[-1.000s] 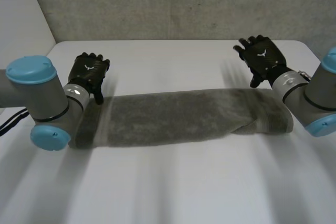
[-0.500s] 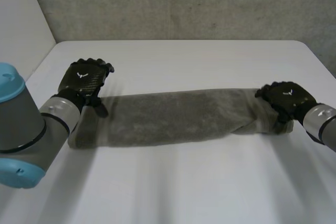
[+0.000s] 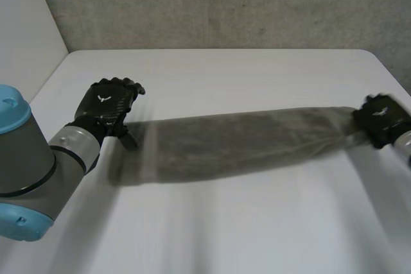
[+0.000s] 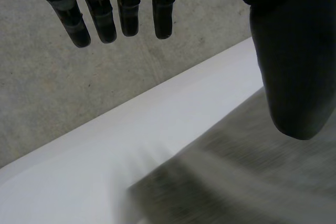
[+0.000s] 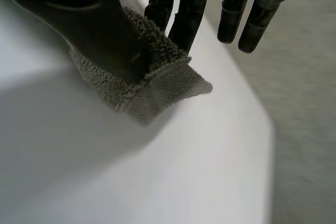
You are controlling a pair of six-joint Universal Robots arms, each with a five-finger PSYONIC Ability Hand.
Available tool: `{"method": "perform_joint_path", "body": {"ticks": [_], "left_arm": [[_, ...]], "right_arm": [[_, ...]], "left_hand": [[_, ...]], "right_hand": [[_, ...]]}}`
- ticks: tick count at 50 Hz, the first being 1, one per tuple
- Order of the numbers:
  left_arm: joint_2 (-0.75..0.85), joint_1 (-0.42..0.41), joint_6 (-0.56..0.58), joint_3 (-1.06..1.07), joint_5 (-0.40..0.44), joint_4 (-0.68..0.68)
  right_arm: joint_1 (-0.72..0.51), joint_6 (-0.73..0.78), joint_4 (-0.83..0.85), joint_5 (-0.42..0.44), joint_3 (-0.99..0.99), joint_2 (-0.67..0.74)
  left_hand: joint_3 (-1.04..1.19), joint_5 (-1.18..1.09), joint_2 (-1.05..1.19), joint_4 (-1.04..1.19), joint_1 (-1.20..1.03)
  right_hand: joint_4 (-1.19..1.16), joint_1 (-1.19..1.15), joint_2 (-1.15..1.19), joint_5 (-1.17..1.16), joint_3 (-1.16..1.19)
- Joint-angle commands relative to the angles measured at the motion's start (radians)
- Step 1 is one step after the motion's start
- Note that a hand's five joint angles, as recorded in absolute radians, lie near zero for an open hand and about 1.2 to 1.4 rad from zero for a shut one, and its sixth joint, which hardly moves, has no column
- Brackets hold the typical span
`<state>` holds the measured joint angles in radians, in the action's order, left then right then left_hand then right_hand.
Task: Fold the towel.
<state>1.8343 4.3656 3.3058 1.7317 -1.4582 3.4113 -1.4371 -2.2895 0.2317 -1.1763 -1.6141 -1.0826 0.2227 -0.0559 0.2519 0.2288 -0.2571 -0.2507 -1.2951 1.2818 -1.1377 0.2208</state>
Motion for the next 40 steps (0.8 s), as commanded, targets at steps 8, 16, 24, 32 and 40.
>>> {"method": "perform_joint_path", "body": {"ticks": [8,16,24,32,40], "left_arm": [[-0.032,0.002,-0.003,0.002,-0.005,0.002],[-0.033,0.002,-0.003,0.005,-0.008,0.003],[-0.036,0.002,-0.005,0.005,-0.011,0.005],[-0.039,0.002,-0.005,0.006,-0.011,0.005],[-0.038,0.0,-0.005,0.005,-0.011,0.008]], "right_arm": [[0.02,0.073,0.014,0.017,0.132,-0.146],[-0.347,0.12,0.058,0.021,0.1,-0.191],[-0.712,0.254,0.104,0.003,0.069,-0.057],[-0.887,0.343,0.129,-0.032,0.118,0.124],[-0.893,0.331,0.149,-0.092,0.131,0.179]], "left_hand": [[-0.048,0.023,-0.044,-0.054,0.05],[-0.048,0.026,-0.047,-0.054,0.052],[-0.048,0.026,-0.047,-0.054,0.052],[-0.048,0.026,-0.047,-0.054,0.052],[-0.048,0.029,-0.05,-0.054,0.055]], "right_hand": [[0.076,-0.101,0.114,-0.084,-0.046],[0.076,-0.101,0.114,-0.084,-0.046],[0.076,-0.101,0.114,-0.084,-0.046],[0.076,-0.101,0.114,-0.084,-0.046],[0.076,1.121,-1.107,1.138,-0.046]]}}
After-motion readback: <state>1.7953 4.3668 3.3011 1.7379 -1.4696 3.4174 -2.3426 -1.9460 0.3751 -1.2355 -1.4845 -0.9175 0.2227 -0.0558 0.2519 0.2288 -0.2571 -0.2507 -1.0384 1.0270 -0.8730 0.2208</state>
